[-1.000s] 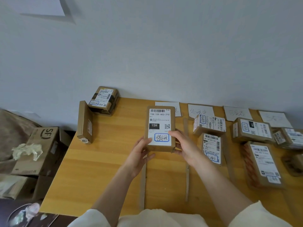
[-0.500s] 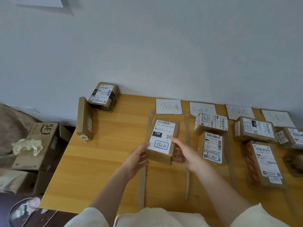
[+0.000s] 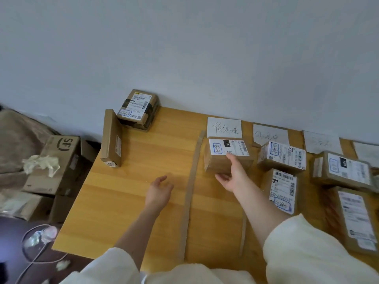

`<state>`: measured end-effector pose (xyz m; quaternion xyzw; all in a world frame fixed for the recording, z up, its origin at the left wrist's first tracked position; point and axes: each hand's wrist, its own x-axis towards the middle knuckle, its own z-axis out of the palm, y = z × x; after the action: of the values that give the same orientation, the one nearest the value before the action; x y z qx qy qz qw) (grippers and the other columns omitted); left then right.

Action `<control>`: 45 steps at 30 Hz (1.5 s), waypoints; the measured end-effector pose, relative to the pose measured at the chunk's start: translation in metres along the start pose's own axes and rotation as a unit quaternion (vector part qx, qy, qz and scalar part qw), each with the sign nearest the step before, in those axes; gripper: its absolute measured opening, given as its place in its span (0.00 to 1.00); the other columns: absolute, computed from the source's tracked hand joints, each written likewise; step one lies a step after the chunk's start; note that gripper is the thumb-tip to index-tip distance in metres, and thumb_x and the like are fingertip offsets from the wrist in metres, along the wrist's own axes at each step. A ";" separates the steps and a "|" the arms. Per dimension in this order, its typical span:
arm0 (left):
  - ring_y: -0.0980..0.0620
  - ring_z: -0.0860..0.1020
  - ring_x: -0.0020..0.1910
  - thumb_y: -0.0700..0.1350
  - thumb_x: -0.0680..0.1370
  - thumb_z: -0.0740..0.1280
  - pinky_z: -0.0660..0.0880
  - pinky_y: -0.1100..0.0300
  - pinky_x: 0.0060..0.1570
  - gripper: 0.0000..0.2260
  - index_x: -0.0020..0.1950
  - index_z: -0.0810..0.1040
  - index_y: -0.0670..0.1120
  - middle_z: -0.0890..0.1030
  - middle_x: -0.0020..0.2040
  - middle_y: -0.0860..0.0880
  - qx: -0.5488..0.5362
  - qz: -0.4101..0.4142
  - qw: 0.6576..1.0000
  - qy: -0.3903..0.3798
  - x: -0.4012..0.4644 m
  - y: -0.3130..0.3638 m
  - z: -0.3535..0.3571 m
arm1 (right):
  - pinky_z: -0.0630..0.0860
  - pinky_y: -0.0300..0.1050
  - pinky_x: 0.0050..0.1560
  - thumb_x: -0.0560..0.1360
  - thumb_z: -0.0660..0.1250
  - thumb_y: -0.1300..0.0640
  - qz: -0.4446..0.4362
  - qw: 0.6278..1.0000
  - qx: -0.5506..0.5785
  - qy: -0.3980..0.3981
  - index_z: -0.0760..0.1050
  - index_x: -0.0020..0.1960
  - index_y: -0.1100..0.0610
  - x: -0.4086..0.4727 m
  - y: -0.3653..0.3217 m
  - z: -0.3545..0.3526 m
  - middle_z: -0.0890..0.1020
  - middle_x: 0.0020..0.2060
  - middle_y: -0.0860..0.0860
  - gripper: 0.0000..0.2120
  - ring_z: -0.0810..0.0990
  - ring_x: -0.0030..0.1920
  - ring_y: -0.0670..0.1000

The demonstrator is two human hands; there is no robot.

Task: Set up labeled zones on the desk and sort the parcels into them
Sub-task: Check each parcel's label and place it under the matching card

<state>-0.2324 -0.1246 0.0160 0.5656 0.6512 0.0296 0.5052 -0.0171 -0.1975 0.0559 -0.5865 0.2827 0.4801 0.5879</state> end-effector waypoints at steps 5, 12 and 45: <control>0.45 0.76 0.60 0.51 0.78 0.66 0.75 0.54 0.54 0.23 0.72 0.68 0.50 0.74 0.67 0.46 0.030 -0.018 0.998 -0.049 0.010 -0.003 -0.005 | 0.74 0.55 0.65 0.71 0.75 0.50 -0.001 1.000 0.011 -0.004 0.65 0.68 0.52 0.010 -0.002 0.018 0.73 0.54 0.57 0.30 0.73 0.62 0.58; 0.45 0.75 0.63 0.51 0.77 0.67 0.75 0.53 0.58 0.23 0.71 0.70 0.49 0.73 0.69 0.46 0.025 -0.012 0.998 -0.056 0.015 -0.009 -0.011 | 0.77 0.54 0.61 0.77 0.69 0.57 -0.011 1.000 0.020 0.003 0.68 0.68 0.56 0.019 -0.003 0.014 0.76 0.55 0.59 0.21 0.77 0.59 0.57; 0.44 0.57 0.76 0.53 0.75 0.68 0.58 0.48 0.73 0.30 0.75 0.64 0.50 0.60 0.77 0.48 0.031 -0.039 0.991 0.122 0.050 -0.103 -0.113 | 0.73 0.50 0.64 0.71 0.73 0.44 -0.239 0.734 -0.605 -0.195 0.67 0.70 0.56 -0.054 0.156 0.239 0.75 0.66 0.54 0.34 0.75 0.64 0.55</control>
<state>-0.3760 -0.0633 -0.0226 0.5474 0.7299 0.0589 0.4052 -0.2323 -0.0038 0.0757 -0.7598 -0.3380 0.4977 0.2465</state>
